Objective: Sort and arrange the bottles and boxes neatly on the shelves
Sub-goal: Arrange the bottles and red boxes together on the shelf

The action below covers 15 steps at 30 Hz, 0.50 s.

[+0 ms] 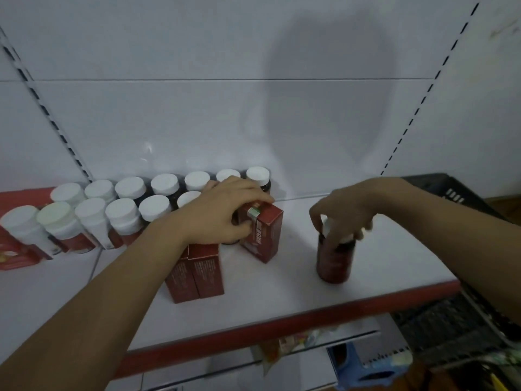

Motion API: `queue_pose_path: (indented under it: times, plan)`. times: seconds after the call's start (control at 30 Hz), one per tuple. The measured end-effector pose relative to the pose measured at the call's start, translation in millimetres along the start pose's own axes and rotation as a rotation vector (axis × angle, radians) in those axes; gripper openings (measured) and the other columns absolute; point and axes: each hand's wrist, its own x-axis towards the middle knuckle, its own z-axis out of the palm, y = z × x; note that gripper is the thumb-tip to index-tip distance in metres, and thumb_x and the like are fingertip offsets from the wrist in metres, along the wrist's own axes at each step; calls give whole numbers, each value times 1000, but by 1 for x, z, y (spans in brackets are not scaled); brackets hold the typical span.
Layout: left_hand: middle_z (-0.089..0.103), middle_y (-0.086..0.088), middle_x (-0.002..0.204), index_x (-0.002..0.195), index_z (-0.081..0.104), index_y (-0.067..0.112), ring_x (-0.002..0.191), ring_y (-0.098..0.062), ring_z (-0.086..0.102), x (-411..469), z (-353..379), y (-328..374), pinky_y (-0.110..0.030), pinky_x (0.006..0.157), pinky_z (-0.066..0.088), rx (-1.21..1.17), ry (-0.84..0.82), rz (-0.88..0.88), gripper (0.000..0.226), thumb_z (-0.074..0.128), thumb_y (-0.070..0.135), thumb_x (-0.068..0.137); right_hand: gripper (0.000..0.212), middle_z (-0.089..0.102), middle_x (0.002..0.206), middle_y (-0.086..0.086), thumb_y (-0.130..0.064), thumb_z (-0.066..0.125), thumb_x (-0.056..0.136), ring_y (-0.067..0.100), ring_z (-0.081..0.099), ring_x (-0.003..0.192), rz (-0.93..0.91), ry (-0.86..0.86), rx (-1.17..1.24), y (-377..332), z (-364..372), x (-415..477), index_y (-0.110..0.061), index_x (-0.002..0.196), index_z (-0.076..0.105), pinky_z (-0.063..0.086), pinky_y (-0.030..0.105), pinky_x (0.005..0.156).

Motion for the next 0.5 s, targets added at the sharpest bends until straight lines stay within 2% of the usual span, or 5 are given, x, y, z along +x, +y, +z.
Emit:
queue_pose_path:
  times: [0.07,0.2,0.37,0.5]
  plan:
    - [59,15,119,133,62,32,112,-6,50,0,1,-3,-45,94,45,-24,31,6,51,73,27,84,31,65,95,-2,-47,67,84,20,70,83,-46,178,-3,3,-13,4,-35,110,55,57,35,69]
    - [68,16,110,125,67,27,101,0,62,-1,3,-6,-31,86,53,-106,60,24,42,72,45,87,28,61,102,-1,-41,65,85,17,58,87,-168,492,69,-9,-33,20,-31,109,53,47,32,65]
    - [71,18,96,112,72,30,90,-2,67,-3,4,-5,-29,75,56,-151,36,7,39,72,52,80,37,60,100,-8,-44,74,83,16,55,93,-369,665,161,-44,-39,48,-28,112,60,49,34,78]
    - [71,18,95,111,71,31,88,-2,67,-6,3,-4,-29,74,56,-182,87,1,40,72,54,78,42,60,111,-2,-36,77,86,15,56,94,-456,742,219,-51,-25,62,-21,122,61,49,31,84]
